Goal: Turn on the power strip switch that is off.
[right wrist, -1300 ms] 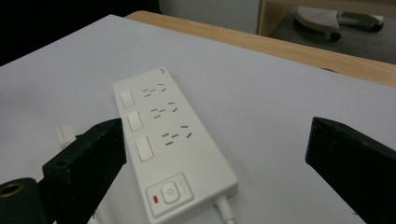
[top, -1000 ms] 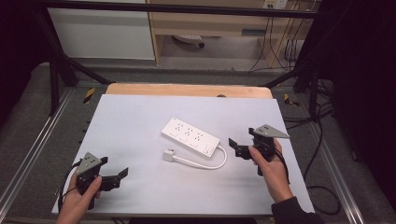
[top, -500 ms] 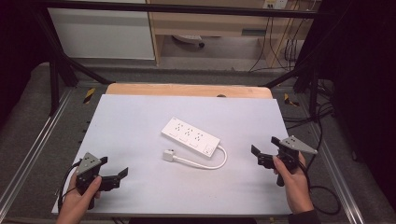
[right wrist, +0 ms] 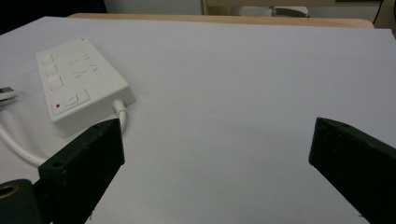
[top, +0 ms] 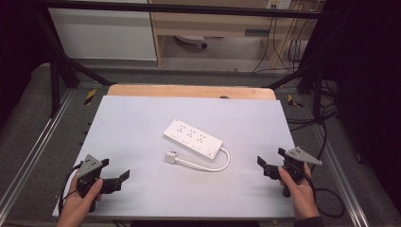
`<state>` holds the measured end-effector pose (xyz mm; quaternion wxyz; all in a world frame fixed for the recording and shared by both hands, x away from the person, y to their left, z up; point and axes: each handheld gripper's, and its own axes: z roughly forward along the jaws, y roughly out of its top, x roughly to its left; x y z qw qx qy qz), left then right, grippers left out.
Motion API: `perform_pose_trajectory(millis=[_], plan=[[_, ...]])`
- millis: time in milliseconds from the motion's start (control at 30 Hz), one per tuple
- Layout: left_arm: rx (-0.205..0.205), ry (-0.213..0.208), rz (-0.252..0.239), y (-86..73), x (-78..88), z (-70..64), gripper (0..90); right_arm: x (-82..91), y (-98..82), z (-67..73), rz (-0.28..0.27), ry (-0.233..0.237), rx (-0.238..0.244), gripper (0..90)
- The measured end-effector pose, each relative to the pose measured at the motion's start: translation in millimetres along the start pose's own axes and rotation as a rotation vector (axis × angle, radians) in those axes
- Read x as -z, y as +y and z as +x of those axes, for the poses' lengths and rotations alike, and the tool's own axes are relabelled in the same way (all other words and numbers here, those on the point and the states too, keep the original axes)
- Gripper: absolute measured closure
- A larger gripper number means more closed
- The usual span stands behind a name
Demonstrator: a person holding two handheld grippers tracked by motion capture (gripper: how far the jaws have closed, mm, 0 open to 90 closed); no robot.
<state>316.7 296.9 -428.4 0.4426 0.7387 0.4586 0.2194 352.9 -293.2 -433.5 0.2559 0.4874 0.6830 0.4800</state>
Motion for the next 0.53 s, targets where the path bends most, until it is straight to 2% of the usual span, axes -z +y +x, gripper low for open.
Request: perform_pose_trajectory(millis=[233, 433, 533], plan=[[-0.002, -0.002, -0.001, 0.3, 0.0, -0.3, 6.4, -8.4, -6.9, 9.6, 0.056, 0.006, 0.044, 2.9], [-0.004, -0.004, -0.002, 0.5, -0.3, -0.9, 6.3, -14.3, -10.1, 13.9, 0.1, 0.011, 0.049, 2.9], [-0.011, -0.006, -0.002, 0.7, -0.5, -1.3, 6.3, -20.5, -12.4, 15.3, 0.133, -0.003, 0.062, 3.3]])
